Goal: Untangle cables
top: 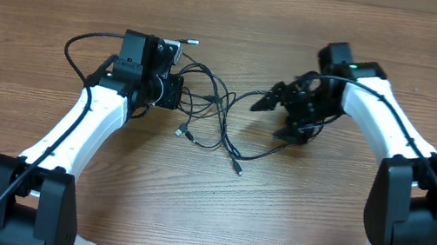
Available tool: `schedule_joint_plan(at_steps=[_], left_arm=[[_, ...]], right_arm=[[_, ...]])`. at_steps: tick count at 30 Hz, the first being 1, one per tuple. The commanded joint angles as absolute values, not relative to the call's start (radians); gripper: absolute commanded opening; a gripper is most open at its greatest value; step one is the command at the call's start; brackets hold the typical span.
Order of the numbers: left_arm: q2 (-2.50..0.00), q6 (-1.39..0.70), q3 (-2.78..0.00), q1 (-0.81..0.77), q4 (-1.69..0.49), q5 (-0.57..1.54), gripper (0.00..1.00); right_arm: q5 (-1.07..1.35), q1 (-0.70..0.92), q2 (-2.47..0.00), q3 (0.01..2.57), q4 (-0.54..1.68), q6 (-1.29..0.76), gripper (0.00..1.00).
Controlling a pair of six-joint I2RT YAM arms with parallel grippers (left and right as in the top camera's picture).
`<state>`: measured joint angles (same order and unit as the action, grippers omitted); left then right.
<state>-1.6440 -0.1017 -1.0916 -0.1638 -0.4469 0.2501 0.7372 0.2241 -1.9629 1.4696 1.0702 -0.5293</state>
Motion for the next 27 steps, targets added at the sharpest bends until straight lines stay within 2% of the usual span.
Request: schedule_joint_plan(at_steps=[1, 16, 27], left_arm=[[-1.648, -0.090, -1.083, -0.165, -0.440, 0.263, 0.04], [-1.648, -0.093, -1.083, -0.165, -0.440, 0.263, 0.04], [-1.648, -0.093, -1.083, -0.165, -0.438, 0.263, 0.04]], right_arm=[[0.773, 0.274, -1.960, 1.472, 1.039, -0.658, 0.82], [0.795, 0.462, -1.960, 1.472, 0.768, -1.022, 0.78], [0.804, 0.522, -1.960, 1.472, 0.662, -1.064, 0.72]])
